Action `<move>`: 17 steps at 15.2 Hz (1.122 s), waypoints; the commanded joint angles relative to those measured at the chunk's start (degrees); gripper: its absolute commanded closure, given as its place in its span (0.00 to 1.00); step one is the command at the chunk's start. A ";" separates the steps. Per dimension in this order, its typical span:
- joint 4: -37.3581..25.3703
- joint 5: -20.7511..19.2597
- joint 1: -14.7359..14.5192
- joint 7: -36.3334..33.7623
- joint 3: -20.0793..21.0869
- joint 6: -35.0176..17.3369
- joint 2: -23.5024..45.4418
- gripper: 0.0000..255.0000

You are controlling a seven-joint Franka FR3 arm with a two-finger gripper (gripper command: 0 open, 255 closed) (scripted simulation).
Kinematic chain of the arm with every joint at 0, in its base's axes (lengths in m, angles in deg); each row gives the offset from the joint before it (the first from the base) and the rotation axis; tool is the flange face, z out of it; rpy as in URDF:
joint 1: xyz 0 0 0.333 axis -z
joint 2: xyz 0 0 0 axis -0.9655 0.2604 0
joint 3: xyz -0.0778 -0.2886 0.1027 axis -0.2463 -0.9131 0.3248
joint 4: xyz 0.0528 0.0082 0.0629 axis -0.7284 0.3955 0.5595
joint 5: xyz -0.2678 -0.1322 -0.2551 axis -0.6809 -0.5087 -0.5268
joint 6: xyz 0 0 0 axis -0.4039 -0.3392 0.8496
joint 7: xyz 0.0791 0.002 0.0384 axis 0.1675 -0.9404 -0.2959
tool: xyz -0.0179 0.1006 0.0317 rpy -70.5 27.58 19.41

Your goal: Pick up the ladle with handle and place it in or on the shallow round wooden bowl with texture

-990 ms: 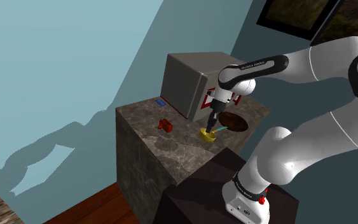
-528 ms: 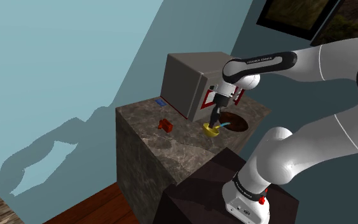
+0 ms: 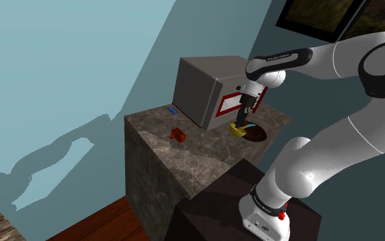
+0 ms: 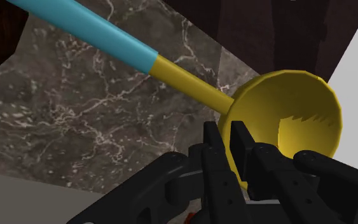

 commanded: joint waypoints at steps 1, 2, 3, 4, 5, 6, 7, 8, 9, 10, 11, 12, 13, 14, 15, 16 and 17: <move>-3.20 0.27 -0.02 3.13 -2.32 1.10 2.90 1.00; -5.01 0.62 -0.08 4.93 -3.61 1.72 4.63 1.00; -6.87 1.10 -0.15 6.81 -4.91 2.35 6.49 1.00; -8.79 1.73 -0.20 8.78 -6.19 3.00 8.48 1.00; -10.76 2.53 -0.21 10.85 -7.46 3.68 10.63 1.00; -12.79 3.50 -0.13 13.02 -8.69 4.39 12.94 1.00; -14.89 4.63 0.01 15.30 -9.88 5.17 15.43 1.00; -17.05 5.95 0.35 17.67 -10.96 6.00 18.08 1.00; -19.29 7.41 0.91 20.12 -11.86 6.92 20.90 1.00; -21.60 8.98 1.69 22.59 -12.62 7.92 23.83 1.00; -23.99 10.61 2.78 25.04 -13.13 9.00 26.82 1.00; -26.46 12.22 4.18 27.39 -13.37 10.16 29.79 1.00; -29.66 14.13 6.36 30.11 -13.28 11.69 33.39 1.00; -29.26 14.38 6.80 30.33 -12.80 11.04 33.75 1.00; -28.87 14.73 7.02 30.62 -12.59 10.41 34.20 1.00; -28.49 15.10 7.19 30.94 -12.42 9.79 34.68 1.00; -28.13 15.49 7.35 31.27 -12.27 9.18 35.18 1.00</move>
